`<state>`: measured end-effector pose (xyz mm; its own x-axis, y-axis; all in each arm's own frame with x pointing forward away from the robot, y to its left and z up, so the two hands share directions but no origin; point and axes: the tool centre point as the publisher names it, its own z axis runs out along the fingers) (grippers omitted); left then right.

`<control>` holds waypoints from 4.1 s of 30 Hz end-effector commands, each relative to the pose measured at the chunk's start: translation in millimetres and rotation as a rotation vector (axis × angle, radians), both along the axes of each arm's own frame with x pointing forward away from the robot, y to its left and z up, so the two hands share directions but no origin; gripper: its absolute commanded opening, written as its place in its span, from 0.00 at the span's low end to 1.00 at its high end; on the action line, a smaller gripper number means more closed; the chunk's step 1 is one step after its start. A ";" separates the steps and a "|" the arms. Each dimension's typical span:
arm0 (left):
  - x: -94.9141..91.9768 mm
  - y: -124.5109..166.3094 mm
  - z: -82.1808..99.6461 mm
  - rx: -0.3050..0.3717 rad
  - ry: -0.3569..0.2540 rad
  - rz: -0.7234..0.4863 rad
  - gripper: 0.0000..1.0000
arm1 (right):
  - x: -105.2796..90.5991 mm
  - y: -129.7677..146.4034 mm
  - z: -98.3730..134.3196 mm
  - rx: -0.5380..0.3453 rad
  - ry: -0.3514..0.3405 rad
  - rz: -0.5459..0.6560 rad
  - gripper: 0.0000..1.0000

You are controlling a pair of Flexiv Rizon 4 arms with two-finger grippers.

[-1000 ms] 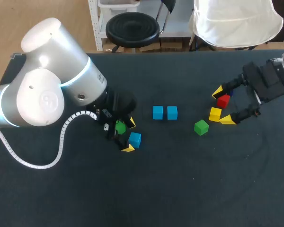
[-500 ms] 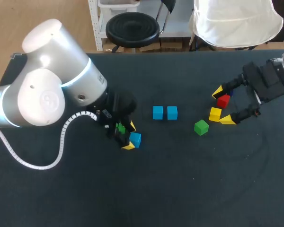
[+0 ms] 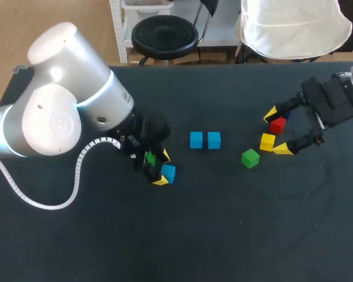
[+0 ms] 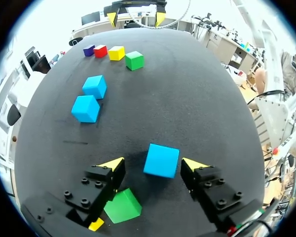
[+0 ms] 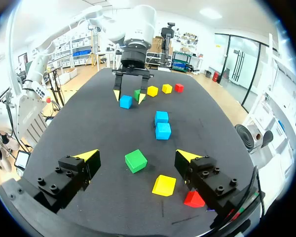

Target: Place the blue cubes, place green cubes on the blue cubes, place the yellow cubes on the green cubes, then place the red cubes on the yellow cubes, and place purple cube on the red cubes.

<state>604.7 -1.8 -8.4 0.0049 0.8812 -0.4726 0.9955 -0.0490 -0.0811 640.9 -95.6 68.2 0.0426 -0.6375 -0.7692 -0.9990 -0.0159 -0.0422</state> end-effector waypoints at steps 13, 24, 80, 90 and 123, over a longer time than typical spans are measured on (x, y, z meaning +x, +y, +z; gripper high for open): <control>-3.3 -0.8 -0.2 0.000 -0.004 -0.012 0.00 | 0.3 -0.1 -0.5 0.002 -0.001 0.001 1.00; -13.0 -8.9 27.9 0.026 -0.006 -0.025 0.00 | 0.3 -0.1 -0.5 0.002 -0.001 0.001 1.00; 19.4 -33.6 58.4 0.093 -0.017 -0.041 0.00 | 0.3 -0.1 -0.5 0.002 -0.001 0.001 1.00; 28.2 -25.1 61.7 0.128 -0.061 0.136 0.00 | 0.3 -0.1 -0.5 0.002 -0.001 0.001 1.00; 37.0 -27.3 57.0 0.074 -0.025 0.147 0.00 | 0.3 -0.1 -0.5 0.002 -0.001 0.001 1.00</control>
